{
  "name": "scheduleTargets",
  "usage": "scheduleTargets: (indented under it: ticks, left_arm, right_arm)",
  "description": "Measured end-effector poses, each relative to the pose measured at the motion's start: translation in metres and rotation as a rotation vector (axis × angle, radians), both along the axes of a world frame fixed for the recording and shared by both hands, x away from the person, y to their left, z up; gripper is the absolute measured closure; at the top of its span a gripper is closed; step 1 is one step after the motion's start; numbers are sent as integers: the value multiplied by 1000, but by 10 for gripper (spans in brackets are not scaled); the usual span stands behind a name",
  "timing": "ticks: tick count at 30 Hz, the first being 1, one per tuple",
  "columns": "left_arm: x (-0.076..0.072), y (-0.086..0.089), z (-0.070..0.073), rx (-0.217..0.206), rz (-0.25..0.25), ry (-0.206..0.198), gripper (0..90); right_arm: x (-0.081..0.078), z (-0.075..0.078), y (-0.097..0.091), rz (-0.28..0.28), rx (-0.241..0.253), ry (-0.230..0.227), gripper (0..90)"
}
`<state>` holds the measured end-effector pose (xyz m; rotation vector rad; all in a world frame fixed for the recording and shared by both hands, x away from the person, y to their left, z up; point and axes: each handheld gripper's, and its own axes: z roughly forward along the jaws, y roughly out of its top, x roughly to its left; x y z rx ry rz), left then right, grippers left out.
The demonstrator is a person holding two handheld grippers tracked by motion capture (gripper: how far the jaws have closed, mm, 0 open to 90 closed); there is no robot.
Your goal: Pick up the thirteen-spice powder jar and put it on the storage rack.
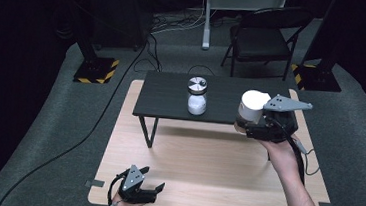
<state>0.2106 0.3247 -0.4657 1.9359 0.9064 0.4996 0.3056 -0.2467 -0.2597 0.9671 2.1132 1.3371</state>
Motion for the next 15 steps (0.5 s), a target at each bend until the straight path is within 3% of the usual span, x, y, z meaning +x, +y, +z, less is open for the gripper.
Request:
scheduleTargets:
  ticks: [6, 15]
  left_arm:
    - [0, 1, 0, -3, 0, -1, 155]
    - [0, 1, 0, -7, -4, 1, 155]
  right_arm:
    - [11, 6, 4, -32, -2, -8, 296]
    - [29, 1, 14, -94, 16, 11, 295]
